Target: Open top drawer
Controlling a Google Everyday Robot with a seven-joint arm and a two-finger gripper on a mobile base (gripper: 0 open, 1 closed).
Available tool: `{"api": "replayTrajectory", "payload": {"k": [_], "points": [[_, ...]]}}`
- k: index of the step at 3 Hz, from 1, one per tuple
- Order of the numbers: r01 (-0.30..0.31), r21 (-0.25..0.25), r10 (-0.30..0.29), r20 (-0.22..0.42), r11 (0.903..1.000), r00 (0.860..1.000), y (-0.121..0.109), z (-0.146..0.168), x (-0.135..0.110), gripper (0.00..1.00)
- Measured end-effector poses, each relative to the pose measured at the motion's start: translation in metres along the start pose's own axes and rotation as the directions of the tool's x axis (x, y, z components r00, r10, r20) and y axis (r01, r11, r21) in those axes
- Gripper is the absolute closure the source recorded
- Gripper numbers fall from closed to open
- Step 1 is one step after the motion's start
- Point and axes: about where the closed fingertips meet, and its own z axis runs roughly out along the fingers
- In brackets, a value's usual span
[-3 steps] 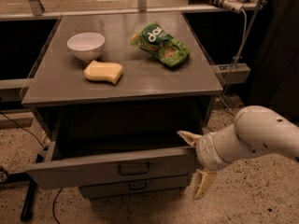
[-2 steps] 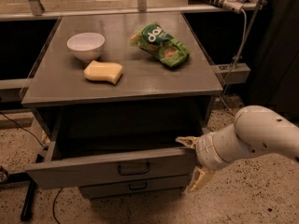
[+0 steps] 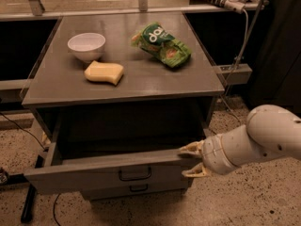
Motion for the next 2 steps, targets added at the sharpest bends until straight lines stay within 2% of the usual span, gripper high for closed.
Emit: {"api": "replayTrajectory", "payload": {"k": [1,2], "points": [[0.017,0.025,-0.018,0.044,0.9995,0.999,0.021,-0.023,-0.009,0.88],[0.022,0.046,-0.025,0.073,0.9987,0.997,0.038,-0.038,-0.013,1.0]]}}
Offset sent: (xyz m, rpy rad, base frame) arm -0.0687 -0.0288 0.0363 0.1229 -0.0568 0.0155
